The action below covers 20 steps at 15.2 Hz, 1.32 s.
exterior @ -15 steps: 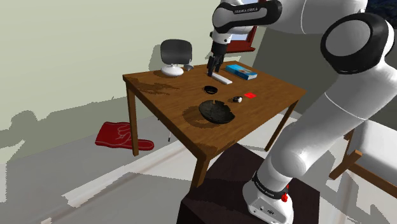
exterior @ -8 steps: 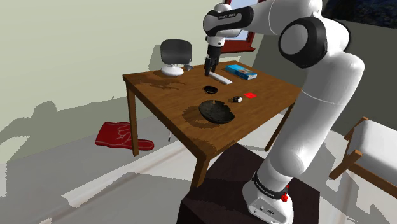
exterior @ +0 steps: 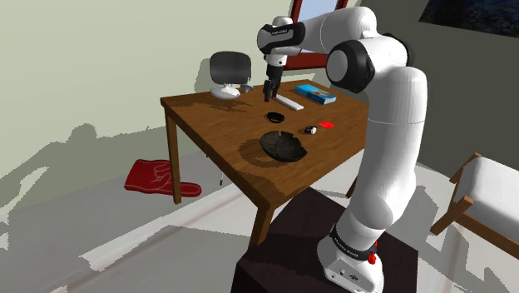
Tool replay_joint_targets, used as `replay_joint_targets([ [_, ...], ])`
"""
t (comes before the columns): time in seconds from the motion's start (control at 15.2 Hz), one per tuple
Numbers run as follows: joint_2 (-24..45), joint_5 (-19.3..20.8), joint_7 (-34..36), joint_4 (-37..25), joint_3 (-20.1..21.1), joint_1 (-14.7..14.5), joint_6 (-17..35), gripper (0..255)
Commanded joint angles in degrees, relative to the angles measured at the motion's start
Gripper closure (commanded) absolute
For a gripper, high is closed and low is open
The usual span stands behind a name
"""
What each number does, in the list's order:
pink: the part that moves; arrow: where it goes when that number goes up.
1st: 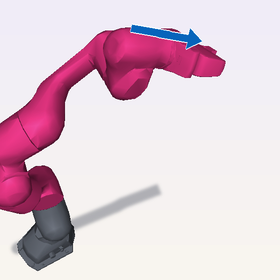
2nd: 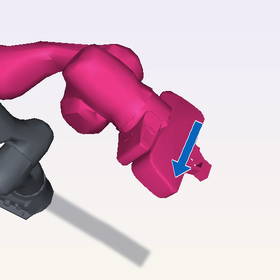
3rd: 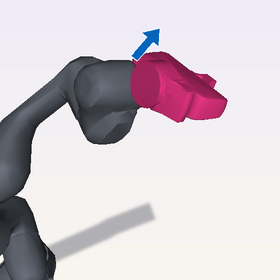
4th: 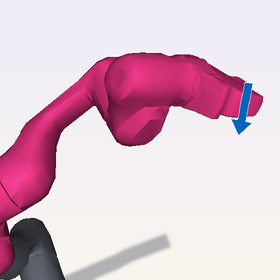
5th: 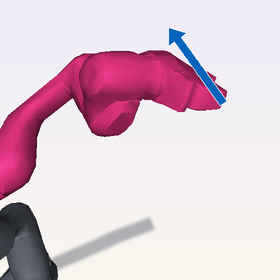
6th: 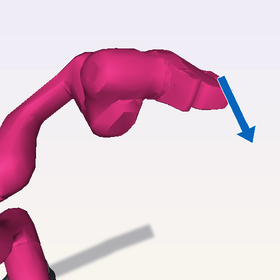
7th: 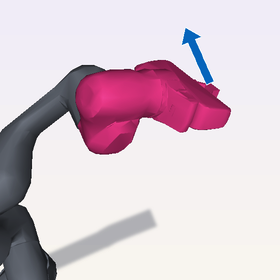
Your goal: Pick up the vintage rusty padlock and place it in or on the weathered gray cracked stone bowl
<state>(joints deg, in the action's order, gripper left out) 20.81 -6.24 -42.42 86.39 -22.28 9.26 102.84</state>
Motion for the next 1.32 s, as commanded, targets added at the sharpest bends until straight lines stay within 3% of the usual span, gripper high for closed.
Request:
replay_joint_targets([
  [0.0,0.15,-0.07,-0.01,1.39,0.08,-0.11,1.52,0],
  [0.26,0.40,-0.23,-0.14,3.82,0.17,-0.20,4.17,0],
  [0.73,0.42,-0.23,-0.14,3.79,0.17,-0.19,4.16,0],
  [0.79,0.42,-0.23,-0.14,3.79,0.17,-0.19,4.16,255],
  [1.25,0.42,-0.23,-0.14,3.79,0.17,-0.19,4.16,255],
])
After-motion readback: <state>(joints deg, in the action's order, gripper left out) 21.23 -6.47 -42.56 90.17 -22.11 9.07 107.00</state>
